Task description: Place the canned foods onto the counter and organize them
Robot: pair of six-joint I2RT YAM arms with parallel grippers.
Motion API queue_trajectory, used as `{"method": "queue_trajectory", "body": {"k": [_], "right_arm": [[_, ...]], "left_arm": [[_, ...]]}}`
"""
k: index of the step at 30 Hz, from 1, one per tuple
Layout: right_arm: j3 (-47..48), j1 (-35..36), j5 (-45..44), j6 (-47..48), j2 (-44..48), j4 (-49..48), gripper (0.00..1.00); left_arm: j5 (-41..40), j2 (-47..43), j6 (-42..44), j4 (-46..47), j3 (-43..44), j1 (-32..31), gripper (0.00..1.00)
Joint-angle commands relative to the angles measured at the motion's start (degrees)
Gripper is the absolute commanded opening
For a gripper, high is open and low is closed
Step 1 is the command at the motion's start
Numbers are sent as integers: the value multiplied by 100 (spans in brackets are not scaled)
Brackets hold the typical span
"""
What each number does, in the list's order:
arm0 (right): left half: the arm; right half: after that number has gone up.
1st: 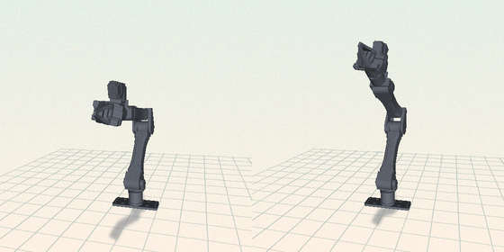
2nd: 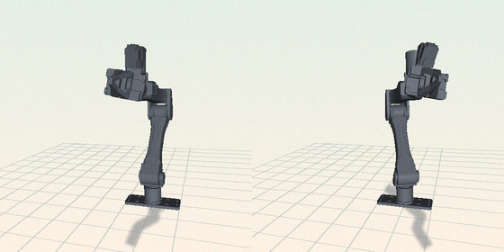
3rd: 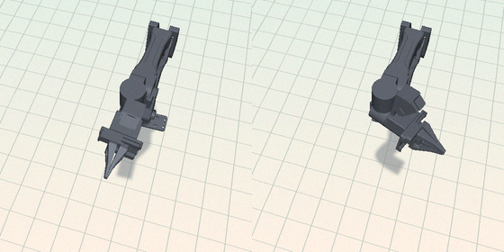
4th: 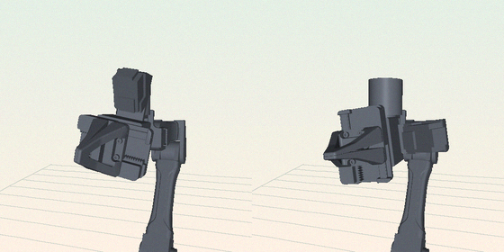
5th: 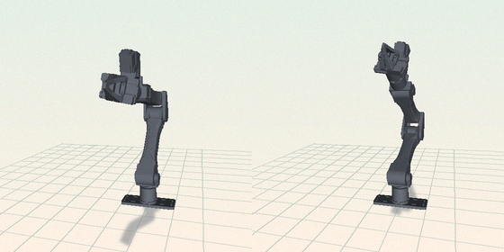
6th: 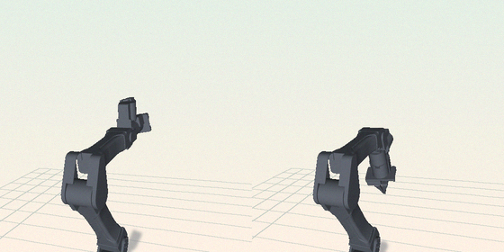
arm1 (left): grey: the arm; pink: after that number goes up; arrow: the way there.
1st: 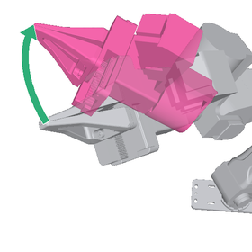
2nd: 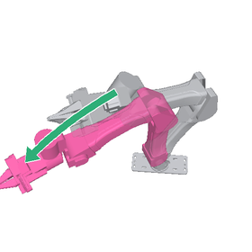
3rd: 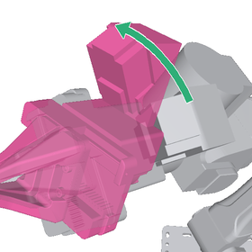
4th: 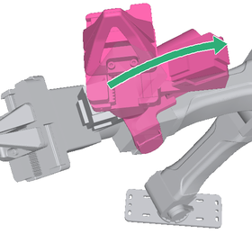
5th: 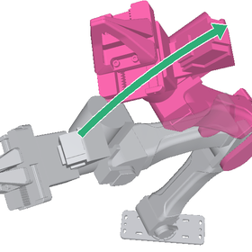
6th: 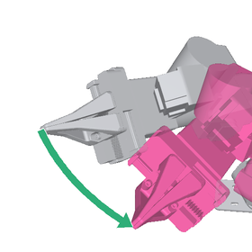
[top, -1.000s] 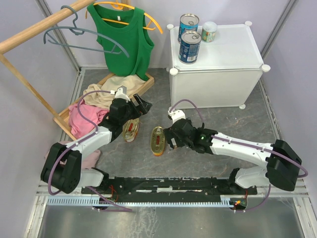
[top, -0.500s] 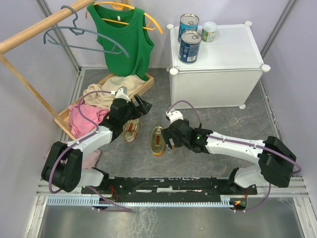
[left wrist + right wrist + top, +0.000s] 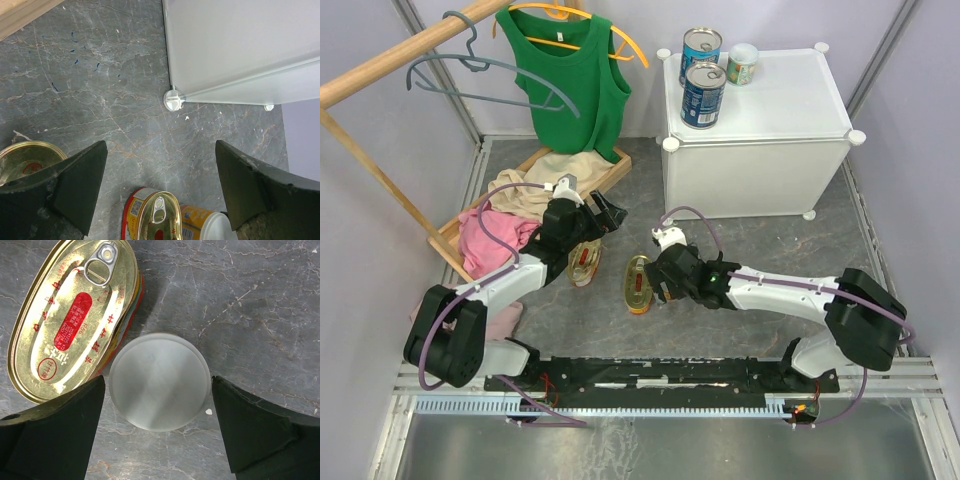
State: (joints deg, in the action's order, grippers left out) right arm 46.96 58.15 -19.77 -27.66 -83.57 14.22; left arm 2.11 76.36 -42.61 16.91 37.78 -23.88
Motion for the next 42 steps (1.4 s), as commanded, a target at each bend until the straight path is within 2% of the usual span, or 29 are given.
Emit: {"method": "queue_trajectory", "body": {"k": [1, 18, 22, 28, 35, 42], "right_arm": [[-37, 36, -150, -60, -48, -268, 95], [-63, 14, -181, -17, -164, -366, 74], [-72, -1, -159, -4, -173, -397, 63], [-121, -5, -188, 59, -7, -398, 39], [-104, 2, -404, 179, 369, -168, 27], [-73, 1, -577, 383, 550, -77, 21]], "left_arm": [[53, 63, -94, 339, 10, -17, 95], [48, 77, -116, 347, -7, -16, 95], [53, 66, -129, 348, -33, -19, 95], [17, 5, -115, 339, -77, -17, 95], [3, -20, -111, 326, -78, -15, 94], [-56, -81, -74, 108, 42, -17, 94]]}}
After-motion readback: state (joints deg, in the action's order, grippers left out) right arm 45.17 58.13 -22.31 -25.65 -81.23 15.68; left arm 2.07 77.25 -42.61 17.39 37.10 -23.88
